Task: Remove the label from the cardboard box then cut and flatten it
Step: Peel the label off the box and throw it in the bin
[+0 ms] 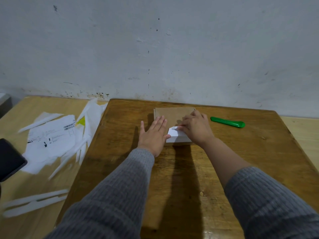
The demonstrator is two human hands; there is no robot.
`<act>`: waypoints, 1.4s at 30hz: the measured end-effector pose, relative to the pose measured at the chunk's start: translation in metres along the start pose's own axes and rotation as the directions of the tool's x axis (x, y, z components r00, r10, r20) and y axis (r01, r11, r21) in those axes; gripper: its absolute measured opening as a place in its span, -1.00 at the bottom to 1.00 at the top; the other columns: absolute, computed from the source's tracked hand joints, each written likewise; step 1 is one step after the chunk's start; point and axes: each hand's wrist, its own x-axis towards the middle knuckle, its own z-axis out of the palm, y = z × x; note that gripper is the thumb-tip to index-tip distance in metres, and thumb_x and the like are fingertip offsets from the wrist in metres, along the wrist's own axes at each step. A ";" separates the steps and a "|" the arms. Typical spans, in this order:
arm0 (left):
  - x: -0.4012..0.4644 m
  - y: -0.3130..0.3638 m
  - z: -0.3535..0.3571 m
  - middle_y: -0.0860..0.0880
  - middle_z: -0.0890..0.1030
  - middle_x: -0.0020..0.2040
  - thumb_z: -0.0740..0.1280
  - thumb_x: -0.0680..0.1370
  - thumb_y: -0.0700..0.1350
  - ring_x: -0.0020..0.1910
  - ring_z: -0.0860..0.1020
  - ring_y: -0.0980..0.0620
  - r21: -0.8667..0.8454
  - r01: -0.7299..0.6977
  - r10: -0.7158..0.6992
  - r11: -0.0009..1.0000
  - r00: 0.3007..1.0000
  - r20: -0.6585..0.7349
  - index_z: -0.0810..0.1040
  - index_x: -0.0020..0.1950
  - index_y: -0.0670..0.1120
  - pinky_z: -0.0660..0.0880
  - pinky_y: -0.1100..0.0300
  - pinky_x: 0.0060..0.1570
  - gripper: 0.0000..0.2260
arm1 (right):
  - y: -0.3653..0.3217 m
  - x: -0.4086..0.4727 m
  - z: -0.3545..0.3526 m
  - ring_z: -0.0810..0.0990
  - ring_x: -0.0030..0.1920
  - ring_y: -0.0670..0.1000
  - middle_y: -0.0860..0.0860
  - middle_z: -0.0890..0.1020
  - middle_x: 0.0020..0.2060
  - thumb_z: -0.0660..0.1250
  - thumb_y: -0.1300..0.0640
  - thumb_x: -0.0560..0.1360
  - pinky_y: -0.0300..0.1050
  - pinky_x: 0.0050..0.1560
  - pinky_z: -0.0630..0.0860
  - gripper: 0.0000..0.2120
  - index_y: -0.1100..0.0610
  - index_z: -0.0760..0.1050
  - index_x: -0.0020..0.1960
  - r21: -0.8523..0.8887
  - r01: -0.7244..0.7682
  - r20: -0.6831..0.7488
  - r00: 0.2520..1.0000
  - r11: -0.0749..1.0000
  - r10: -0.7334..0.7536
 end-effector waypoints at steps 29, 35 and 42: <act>-0.001 0.004 0.001 -0.03 -0.19 0.59 -0.05 0.68 0.08 0.56 -0.21 0.02 0.108 -0.036 0.041 0.993 0.998 -0.044 -0.15 0.59 0.01 -0.13 -0.12 0.51 -0.48 | -0.011 -0.006 0.004 0.58 -0.02 -0.03 -0.10 0.69 -0.09 0.26 0.01 0.55 -0.06 0.14 0.29 -0.84 -0.07 0.62 0.02 0.247 -0.218 -0.017 0.973 0.944 0.229; 0.000 0.006 -0.004 0.00 -0.24 0.59 -0.03 0.68 0.07 0.55 -0.24 0.04 0.080 -0.006 0.005 0.997 1.000 0.015 -0.18 0.59 0.05 -0.15 -0.21 0.49 -0.48 | -0.013 -0.002 -0.005 0.56 -0.12 -0.05 0.00 0.67 -0.13 0.38 0.08 0.48 -0.15 -0.11 0.49 -0.90 0.07 0.65 -0.09 0.470 -0.401 0.166 0.915 0.786 0.367; -0.001 0.006 -0.007 0.00 -0.22 0.59 -0.02 0.68 0.07 0.55 -0.24 0.03 0.041 -0.015 0.014 0.999 0.999 0.030 -0.16 0.59 0.04 -0.23 -0.22 0.47 -0.47 | -0.008 -0.029 -0.012 0.54 -0.02 -0.04 0.00 0.64 -0.03 0.50 0.17 0.36 -0.20 -0.10 0.44 -0.77 0.02 0.62 0.00 0.568 -0.281 0.175 0.960 0.774 0.220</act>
